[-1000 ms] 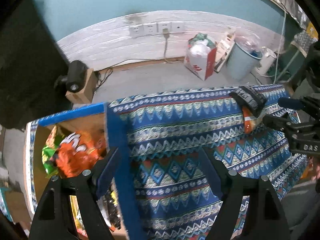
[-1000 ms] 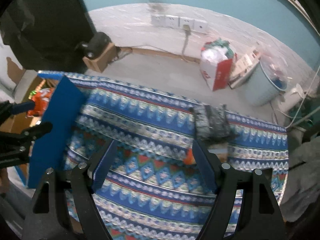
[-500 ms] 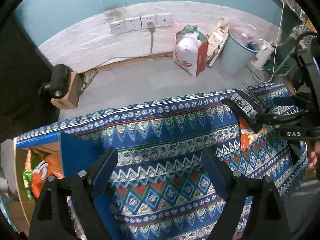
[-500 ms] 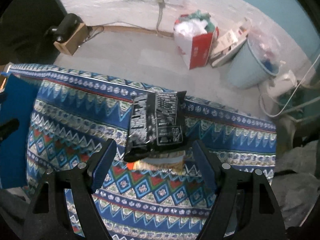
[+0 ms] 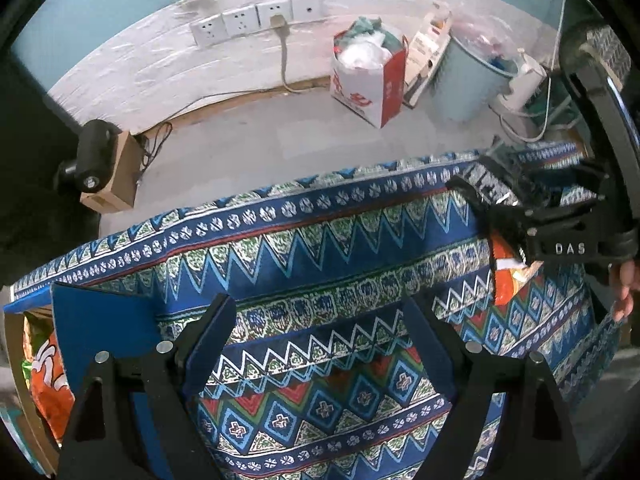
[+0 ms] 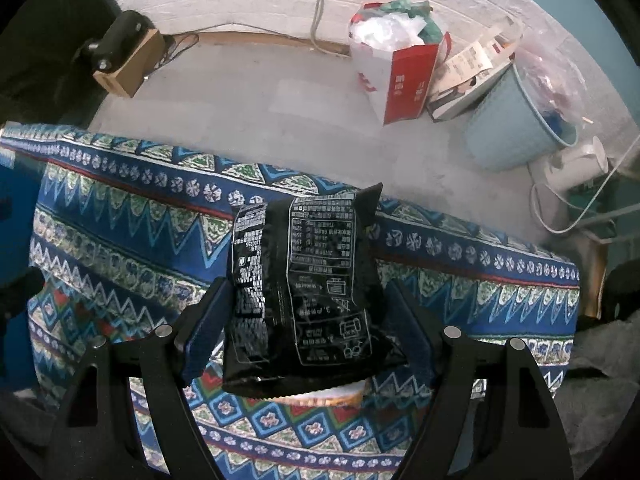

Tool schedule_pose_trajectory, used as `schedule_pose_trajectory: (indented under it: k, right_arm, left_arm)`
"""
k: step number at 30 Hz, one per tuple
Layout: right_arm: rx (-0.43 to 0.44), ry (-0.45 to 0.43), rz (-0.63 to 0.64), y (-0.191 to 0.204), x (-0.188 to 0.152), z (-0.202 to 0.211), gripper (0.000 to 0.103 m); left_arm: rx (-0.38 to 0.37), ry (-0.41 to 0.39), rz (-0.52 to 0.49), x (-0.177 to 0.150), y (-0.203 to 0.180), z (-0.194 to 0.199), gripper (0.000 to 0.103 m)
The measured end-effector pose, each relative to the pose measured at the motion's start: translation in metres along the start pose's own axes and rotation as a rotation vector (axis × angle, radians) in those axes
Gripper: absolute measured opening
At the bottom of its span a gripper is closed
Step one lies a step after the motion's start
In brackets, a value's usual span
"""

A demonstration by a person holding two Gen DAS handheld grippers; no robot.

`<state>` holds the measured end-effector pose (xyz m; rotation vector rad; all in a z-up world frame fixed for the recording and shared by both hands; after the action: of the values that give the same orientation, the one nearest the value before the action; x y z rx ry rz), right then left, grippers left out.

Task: Organize snacks
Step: 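Close right tool on the black snack bag and lift it, then reach left tool to the orange-and-white chip bag while right tool holds black bag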

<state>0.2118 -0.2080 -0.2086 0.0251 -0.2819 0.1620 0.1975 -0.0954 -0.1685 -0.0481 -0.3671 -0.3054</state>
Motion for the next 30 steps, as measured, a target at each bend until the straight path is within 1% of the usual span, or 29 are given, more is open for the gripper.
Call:
schedule_pose_trajectory:
  k: [2, 3, 6, 10, 14, 17, 23, 26, 30]
  right_arm:
    - [-0.007, 0.005, 0.014, 0.001, -0.002, -0.003, 0.075]
    - [-0.010, 0.007, 0.021, 0.001, -0.003, -0.003, 0.068]
    - [-0.032, 0.013, 0.036, 0.001, -0.010, -0.004, 0.054]
    - [-0.050, -0.015, 0.040, -0.001, -0.016, 0.003, 0.053]
    - [-0.049, -0.078, 0.007, -0.009, -0.016, 0.026, 0.053]
    - [-0.088, -0.101, -0.007, -0.023, -0.022, 0.041, 0.053]
    - [-0.108, -0.062, -0.120, -0.064, -0.050, 0.036, 0.053]
    - [-0.104, -0.046, -0.145, -0.071, -0.060, 0.031, 0.053]
    - [-0.076, -0.034, -0.165, -0.069, -0.070, 0.030, 0.053]
  left_arm:
    - [0.000, 0.004, -0.012, -0.003, -0.002, -0.001, 0.087]
    - [-0.002, 0.008, -0.017, -0.005, -0.004, -0.001, 0.087]
    - [-0.004, 0.021, -0.046, -0.012, -0.012, -0.002, 0.087]
    - [0.011, 0.021, -0.092, -0.019, -0.023, 0.000, 0.087]
    - [-0.001, 0.011, -0.105, -0.022, -0.032, 0.006, 0.087]
    - [0.003, 0.003, -0.115, -0.026, -0.034, 0.009, 0.087]
    - [-0.012, 0.020, -0.076, -0.035, -0.030, 0.010, 0.087]
    - [-0.020, 0.022, -0.066, -0.039, -0.028, 0.012, 0.087]
    - [-0.012, 0.028, -0.089, -0.047, -0.029, 0.015, 0.087]
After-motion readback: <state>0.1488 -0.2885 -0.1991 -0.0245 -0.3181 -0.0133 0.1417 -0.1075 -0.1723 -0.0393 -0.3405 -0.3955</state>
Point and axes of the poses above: each gripper's, at about its wrist camera, not at the fingertips, and z roughly against the way its jaws point, y to its left, x to its top, the point moved 4 cm from there along -z, roughly the way its jaws point, and after that the axes turned 6 degrees about -y, right-handed, at the moved point
